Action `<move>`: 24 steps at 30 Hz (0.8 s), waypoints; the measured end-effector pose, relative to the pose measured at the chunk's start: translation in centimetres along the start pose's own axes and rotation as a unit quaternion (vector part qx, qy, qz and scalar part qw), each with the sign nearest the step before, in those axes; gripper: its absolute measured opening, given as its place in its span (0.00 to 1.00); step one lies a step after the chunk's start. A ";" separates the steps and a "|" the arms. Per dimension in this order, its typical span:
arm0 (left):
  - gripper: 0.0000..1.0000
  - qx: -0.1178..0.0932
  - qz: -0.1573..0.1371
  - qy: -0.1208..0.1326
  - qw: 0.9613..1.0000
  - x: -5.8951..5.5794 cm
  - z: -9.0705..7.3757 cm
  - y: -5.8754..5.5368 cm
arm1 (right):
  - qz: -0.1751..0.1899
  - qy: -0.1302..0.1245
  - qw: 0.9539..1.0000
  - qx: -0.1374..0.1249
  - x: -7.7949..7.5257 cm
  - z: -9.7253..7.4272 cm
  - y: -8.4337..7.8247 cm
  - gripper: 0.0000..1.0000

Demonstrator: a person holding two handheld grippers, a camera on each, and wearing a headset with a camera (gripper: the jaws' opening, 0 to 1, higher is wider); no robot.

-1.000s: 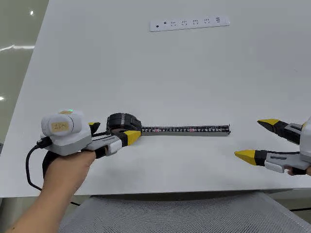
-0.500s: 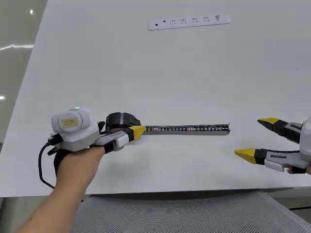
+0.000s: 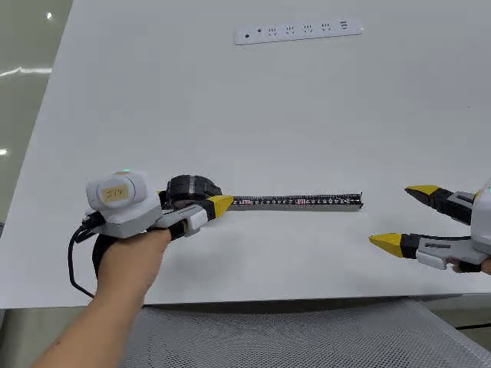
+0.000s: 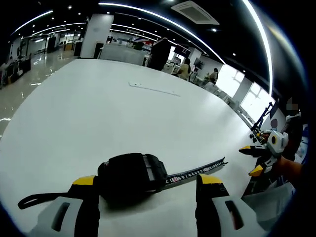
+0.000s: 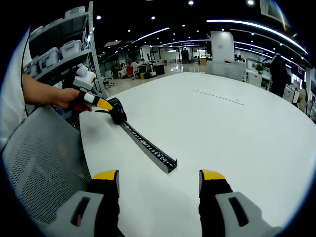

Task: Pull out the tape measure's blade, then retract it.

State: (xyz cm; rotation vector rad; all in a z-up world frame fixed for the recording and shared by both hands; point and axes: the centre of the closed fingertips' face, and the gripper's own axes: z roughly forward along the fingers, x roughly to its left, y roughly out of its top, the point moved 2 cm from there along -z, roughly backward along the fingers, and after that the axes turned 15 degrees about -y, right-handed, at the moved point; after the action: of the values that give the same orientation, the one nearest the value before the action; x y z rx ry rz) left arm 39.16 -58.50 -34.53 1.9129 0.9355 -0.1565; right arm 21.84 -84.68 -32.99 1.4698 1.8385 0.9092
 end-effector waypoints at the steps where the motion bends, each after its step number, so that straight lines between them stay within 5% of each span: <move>1: 0.77 0.000 0.002 0.002 1.000 0.0 0.0 0.0 | -0.001 0.002 1.000 -0.001 0.1 0.1 0.0 0.64; 5: 0.76 -0.017 -0.011 0.011 1.000 0.2 0.0 0.2 | -0.004 0.007 1.000 -0.001 0.2 0.6 0.0 0.61; 24: 0.69 -0.023 -0.029 0.073 0.997 1.2 0.5 -0.3 | -0.014 0.023 1.000 0.001 0.1 2.3 0.0 0.60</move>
State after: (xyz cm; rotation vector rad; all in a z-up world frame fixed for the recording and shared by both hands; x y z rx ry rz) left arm 40.00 -58.18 -35.56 1.8755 1.0829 -0.0300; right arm 23.67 -84.31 -34.34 1.4307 1.8892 0.9362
